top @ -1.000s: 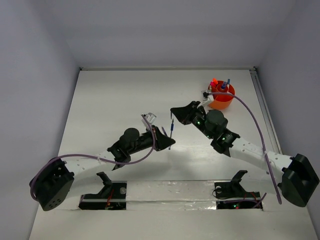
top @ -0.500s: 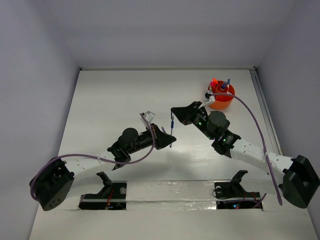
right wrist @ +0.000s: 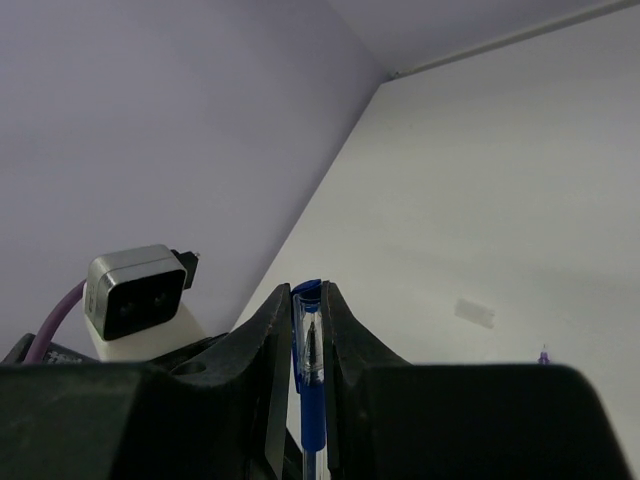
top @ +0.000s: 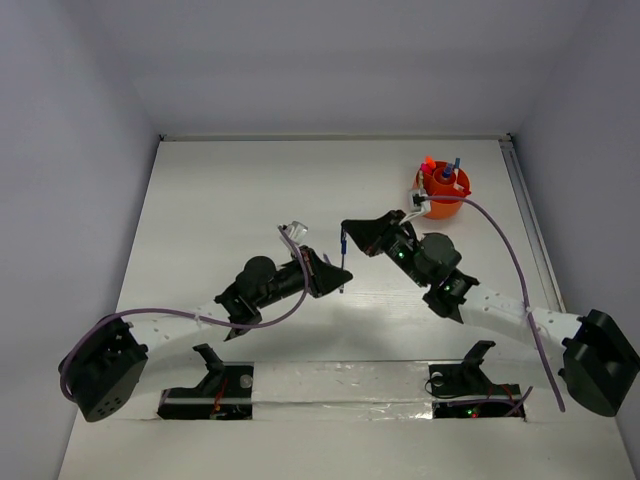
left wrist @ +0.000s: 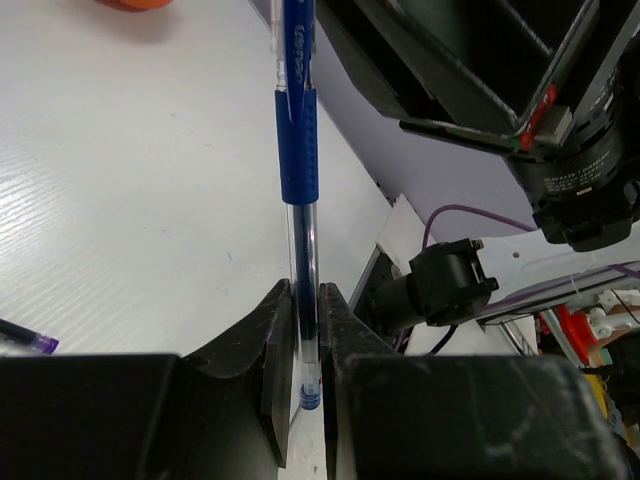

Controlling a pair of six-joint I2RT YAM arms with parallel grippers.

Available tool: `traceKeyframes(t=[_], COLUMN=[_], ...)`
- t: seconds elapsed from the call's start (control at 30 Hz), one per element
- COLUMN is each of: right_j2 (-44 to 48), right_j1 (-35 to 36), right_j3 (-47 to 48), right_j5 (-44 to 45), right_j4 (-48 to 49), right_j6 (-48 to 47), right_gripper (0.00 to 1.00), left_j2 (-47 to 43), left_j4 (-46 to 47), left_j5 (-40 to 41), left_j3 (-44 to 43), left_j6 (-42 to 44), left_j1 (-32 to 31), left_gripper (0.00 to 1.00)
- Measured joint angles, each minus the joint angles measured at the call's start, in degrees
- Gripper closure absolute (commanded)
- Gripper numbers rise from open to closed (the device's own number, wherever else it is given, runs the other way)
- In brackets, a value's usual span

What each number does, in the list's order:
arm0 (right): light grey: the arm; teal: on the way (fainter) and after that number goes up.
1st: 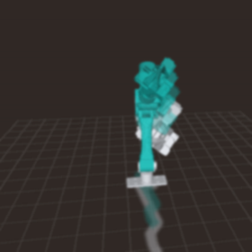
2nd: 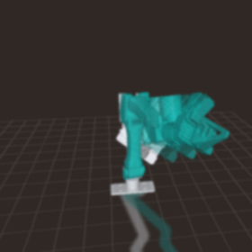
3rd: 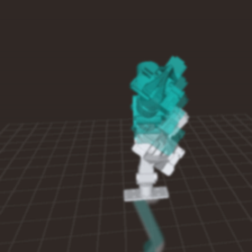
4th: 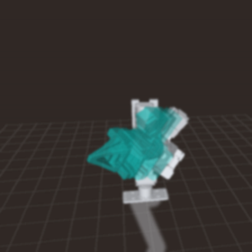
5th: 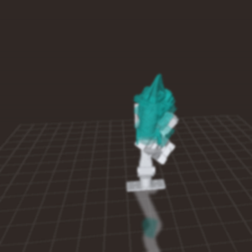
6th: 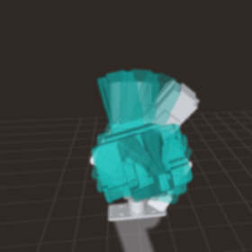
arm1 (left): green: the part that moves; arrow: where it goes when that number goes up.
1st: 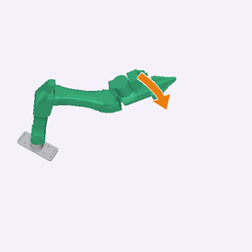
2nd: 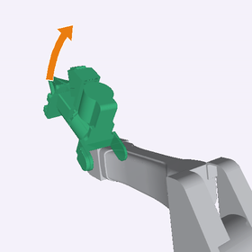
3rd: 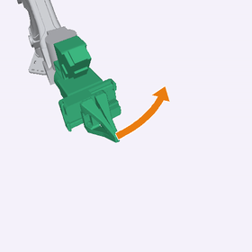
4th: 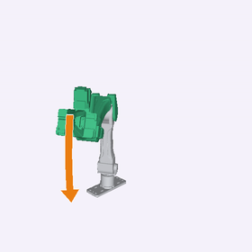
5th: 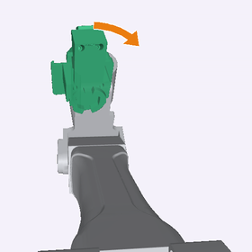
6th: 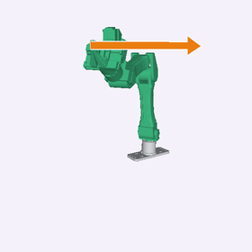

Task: Sort the stationery into containers
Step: Close the pen cap on the pen.

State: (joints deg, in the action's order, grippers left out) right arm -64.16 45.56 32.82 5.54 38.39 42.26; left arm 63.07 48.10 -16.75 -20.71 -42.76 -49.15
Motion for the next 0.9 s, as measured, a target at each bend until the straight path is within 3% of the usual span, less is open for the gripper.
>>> traceKeyframes(t=[0.33, 0.67, 0.9], right_j2=[0.9, 3.3, 2.8], right_j1=[0.7, 0.5, 0.2], right_j3=[-1.7, -0.6, -0.8], right_j5=[-2.1, -6.9, -8.4], right_j4=[2.4, -2.3, -2.3], right_j6=[-0.3, -1.5, -1.9], right_gripper=[1.0, 1.0, 1.0], left_j2=[-1.1, -5.1, -5.5], left_j4=[-1.8, -7.5, -13.0], left_j5=[0.2, -1.0, -5.5], left_j3=[-1.0, -1.6, -3.9], left_j6=[0.2, 1.7, 2.6], left_j1=[0.0, -0.5, 2.1], left_gripper=[1.0, 1.0, 1.0])
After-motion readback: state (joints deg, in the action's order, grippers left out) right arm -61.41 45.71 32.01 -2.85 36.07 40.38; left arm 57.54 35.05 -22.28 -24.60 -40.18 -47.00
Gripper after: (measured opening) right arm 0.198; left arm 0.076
